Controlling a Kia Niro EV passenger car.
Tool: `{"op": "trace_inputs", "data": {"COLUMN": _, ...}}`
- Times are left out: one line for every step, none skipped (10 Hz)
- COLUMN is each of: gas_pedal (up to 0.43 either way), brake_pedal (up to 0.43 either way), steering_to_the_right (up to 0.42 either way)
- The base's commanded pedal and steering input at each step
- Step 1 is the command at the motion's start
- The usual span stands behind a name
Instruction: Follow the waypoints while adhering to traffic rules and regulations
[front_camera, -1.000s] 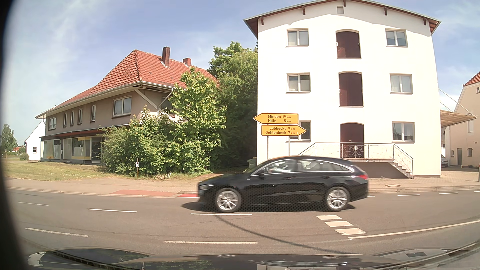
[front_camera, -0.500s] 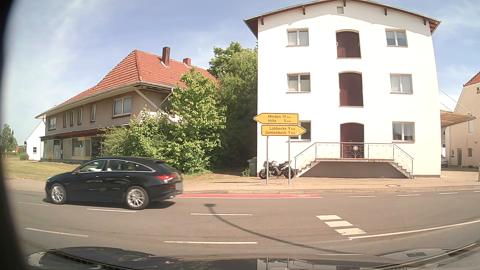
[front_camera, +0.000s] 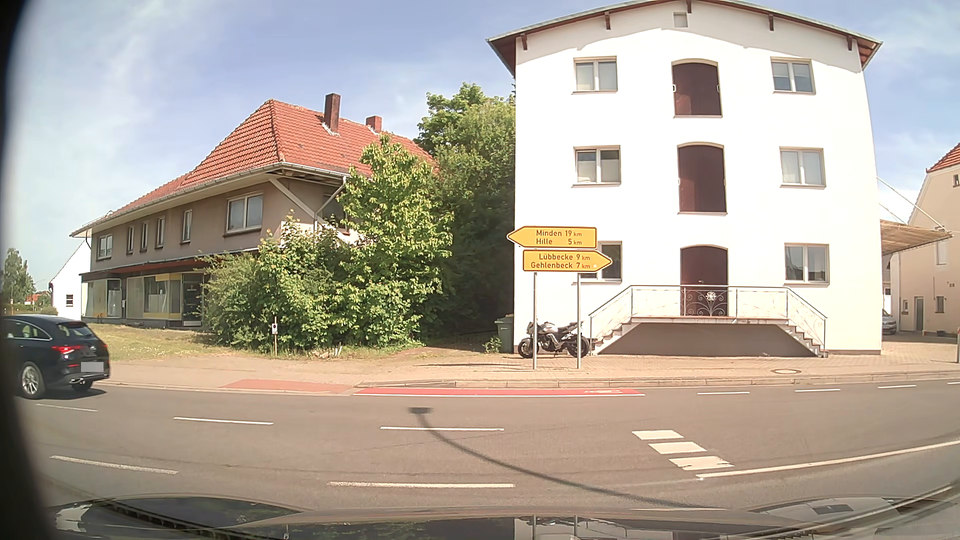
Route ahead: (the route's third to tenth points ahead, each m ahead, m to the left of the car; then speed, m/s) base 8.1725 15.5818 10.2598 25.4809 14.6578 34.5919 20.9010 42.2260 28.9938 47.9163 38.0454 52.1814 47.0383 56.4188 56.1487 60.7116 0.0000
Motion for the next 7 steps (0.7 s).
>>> {"op": "trace_inputs", "data": {"gas_pedal": 0.0, "brake_pedal": 0.268, "steering_to_the_right": 0.015}}
{"op": "trace_inputs", "data": {"gas_pedal": 0.0, "brake_pedal": 0.268, "steering_to_the_right": 0.015}}
{"op": "trace_inputs", "data": {"gas_pedal": 0.0, "brake_pedal": 0.268, "steering_to_the_right": 0.015}}
{"op": "trace_inputs", "data": {"gas_pedal": 0.0, "brake_pedal": 0.268, "steering_to_the_right": 0.015}}
{"op": "trace_inputs", "data": {"gas_pedal": 0.0, "brake_pedal": 0.274, "steering_to_the_right": 0.015}}
{"op": "trace_inputs", "data": {"gas_pedal": 0.0, "brake_pedal": 0.268, "steering_to_the_right": 0.015}}
{"op": "trace_inputs", "data": {"gas_pedal": 0.0, "brake_pedal": 0.268, "steering_to_the_right": 0.015}}
